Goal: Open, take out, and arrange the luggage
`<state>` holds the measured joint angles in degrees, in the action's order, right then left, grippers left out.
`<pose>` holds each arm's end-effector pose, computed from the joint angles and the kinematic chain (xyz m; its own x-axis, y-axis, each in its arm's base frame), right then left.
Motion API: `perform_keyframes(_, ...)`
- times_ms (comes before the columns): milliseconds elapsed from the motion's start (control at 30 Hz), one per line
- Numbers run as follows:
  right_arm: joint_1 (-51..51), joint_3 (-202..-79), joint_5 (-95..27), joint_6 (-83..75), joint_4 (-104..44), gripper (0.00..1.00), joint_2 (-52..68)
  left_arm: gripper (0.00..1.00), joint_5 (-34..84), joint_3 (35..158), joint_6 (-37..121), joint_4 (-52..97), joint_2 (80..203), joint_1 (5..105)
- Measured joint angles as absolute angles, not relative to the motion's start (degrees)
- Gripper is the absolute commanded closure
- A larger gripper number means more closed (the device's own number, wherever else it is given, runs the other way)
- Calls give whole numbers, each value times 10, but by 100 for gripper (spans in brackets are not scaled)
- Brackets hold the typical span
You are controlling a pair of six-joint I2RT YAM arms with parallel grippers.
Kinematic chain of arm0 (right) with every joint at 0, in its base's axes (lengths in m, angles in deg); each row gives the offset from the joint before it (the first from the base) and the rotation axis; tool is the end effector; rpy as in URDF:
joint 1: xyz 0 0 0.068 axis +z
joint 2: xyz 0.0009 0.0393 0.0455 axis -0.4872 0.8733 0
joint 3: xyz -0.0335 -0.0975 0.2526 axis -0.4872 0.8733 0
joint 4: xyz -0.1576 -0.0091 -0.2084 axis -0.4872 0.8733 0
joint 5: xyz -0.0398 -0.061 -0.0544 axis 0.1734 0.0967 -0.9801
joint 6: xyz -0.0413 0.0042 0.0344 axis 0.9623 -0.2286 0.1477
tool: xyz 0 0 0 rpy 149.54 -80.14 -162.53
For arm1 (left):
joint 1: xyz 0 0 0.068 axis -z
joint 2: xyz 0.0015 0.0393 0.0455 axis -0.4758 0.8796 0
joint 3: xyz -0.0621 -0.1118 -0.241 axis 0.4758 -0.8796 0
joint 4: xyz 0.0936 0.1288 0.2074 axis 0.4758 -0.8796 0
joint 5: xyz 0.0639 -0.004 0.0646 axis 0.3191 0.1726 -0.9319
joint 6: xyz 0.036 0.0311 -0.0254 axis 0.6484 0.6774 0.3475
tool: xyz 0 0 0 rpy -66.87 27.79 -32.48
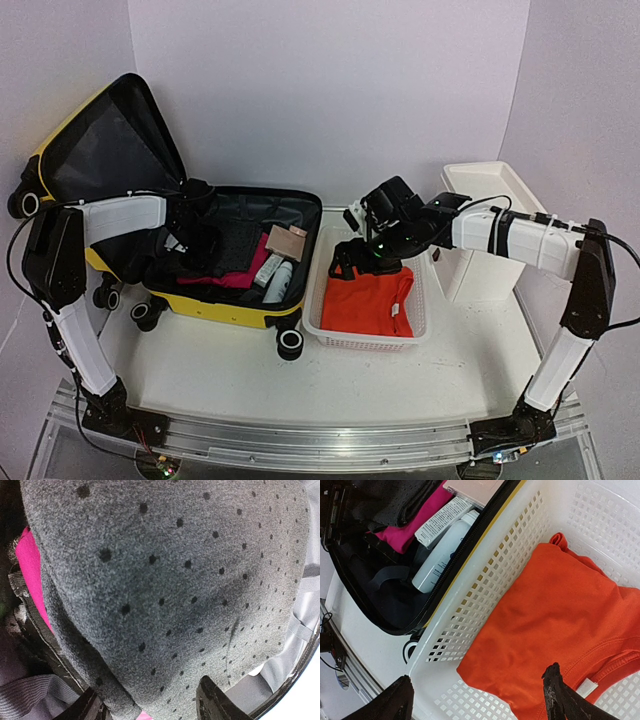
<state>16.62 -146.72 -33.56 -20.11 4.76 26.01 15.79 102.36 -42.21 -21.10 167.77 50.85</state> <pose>0.2612 0.2758 0.2717 -0.8094 -0.2822 -0.5151 -0.4960 0.7981 0.3421 0.3408 -0.1403 0.2280 -0.2856 -0.9579 0.0295 -0.8740 0.2477 -0.4180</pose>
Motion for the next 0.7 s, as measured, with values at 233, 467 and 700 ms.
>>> perform_keyframes(233,166,-1482,-334,-209,47,6,274,58,171,1024,-423,-206,1682,507)
perform_keyframes(467,166,-1533,-315,-169,32,6,322,95,183,1023,-414,-202,1683,505)
perform_keyframes(700,166,-1611,-222,48,-4,16,393,100,193,1023,-402,-197,1683,500)
